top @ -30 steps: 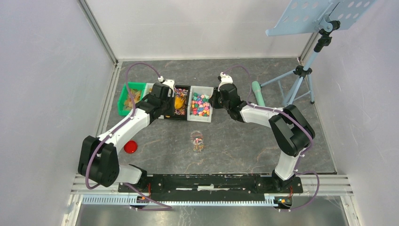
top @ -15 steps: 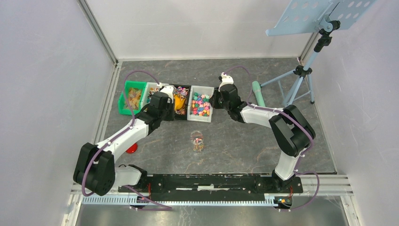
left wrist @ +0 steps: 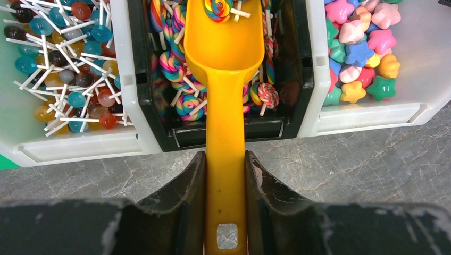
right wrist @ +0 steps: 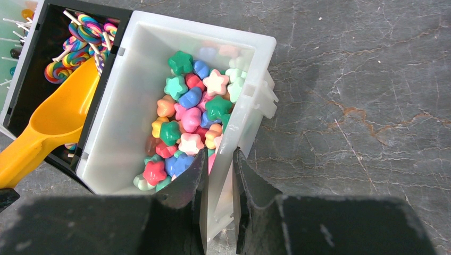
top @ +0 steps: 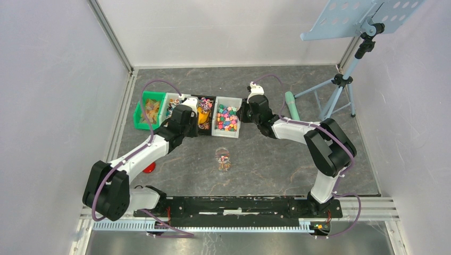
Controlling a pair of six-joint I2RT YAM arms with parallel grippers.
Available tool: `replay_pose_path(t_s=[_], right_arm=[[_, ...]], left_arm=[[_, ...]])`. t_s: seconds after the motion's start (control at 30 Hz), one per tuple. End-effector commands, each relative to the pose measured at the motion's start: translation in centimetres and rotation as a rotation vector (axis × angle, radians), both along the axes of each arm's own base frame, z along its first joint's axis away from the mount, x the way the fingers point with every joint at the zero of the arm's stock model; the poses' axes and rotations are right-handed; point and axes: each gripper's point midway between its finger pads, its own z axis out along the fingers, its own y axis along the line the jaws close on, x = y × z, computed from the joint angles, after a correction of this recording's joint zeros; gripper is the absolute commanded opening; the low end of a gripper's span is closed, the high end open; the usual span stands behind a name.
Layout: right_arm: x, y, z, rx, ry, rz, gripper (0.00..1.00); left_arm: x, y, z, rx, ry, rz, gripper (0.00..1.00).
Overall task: Pack the candies
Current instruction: Scoop the fake candies from the storage box.
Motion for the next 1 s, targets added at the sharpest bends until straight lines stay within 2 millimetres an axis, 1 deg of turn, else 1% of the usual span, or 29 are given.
replay_pose_path(t_s=[0.0,0.1,0.27,0.5,0.63,0.73,0.97], right_arm=[[-2.9,-0.2,-3.6,-0.097,0.101,0.096,0.00],[-2.7,-0.4,-3.4,-0.102,0.096,0.087,0.00],[-2.6,-0.7,-3.5,-0.116,0.098,0.075,0.00],[-2.3,-1.1,-3.7,-0.120,0.098,0.054,0.00],[-2.2,-0.8,-3.7,-0.106,0.097,0.058,0.00],[-2.1,-0.5,-3.7,-0.097,0.098,0.070,0.00],[-2.1,-0.6,-3.6,-0.104,0.092,0.071,0.00]], left_arm=[[-0.9,0.8,-0.7,-0.004,0.019,0.064,0.02],[-1.2,0.7,-0.3,-0.016,0.016,0.065,0.02],[-1.9,1.0,-1.3,-0.018,0.045,0.081,0.02],[-1.8,1.2,-0.7,-0.012,0.011,0.093,0.02],[-1.7,0.7,-0.6,-0.060,-0.032,0.094,0.02],[-2.1,0.6,-1.2,-0.088,-0.043,0.105,0.02],[-2.1,0.9,-0.7,-0.101,-0.083,0.128,0.02]])
